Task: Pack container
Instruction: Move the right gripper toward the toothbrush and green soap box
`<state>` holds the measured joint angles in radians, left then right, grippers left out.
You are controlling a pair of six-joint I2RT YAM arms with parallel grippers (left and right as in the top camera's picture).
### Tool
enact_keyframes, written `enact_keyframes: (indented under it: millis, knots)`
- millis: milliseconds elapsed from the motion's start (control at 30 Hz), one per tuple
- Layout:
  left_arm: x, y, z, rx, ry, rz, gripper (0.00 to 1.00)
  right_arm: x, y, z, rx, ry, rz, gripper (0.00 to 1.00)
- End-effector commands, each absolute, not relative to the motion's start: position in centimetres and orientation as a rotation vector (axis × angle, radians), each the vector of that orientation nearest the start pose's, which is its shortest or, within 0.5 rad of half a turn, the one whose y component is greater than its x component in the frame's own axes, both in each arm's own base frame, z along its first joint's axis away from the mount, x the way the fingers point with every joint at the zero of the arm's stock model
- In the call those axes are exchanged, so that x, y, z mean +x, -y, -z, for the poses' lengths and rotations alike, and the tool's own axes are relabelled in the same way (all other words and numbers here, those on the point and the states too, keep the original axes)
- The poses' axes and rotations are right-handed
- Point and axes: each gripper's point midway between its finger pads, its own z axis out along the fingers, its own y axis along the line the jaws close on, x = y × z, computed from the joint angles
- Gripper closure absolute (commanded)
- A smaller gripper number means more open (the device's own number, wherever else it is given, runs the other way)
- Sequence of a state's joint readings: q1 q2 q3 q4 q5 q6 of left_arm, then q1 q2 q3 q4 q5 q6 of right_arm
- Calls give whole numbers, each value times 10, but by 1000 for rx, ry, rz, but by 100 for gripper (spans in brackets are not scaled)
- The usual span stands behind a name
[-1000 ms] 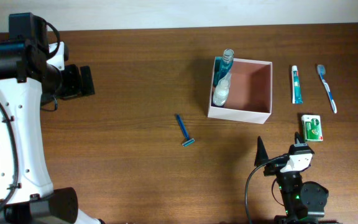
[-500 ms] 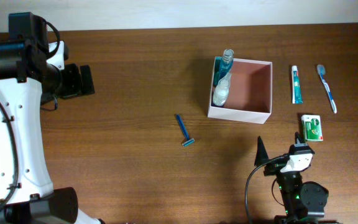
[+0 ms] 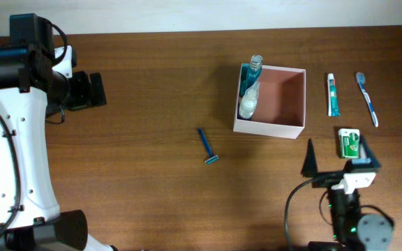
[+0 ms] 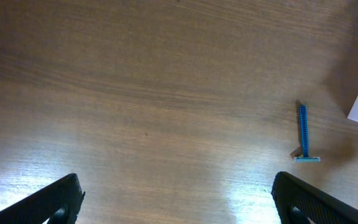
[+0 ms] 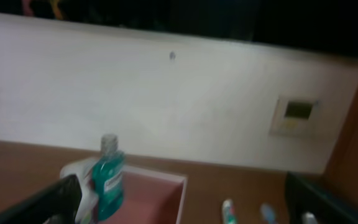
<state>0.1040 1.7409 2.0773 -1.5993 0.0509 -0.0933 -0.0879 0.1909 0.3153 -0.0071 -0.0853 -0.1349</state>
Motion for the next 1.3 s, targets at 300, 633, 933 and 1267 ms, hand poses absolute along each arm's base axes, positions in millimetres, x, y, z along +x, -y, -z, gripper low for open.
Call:
enact_keyframes:
  millis: [300,633,933,1267]
  knots:
    - [347,-30,-280,-250,-2813,56,1,297,30,-277,-266,-2376,228,1]
    - [347,-30,-280,-250,-2813,56,1,324,99,-233,55,-2928,-81,1]
    - [347,-30,-280,-250,-2813,56,1,324,138,-187,174,-3061,-148,1]
    - [347,-30,-280,-250,-2813,56,1,321,172,-105,177,-3340,-26,1]
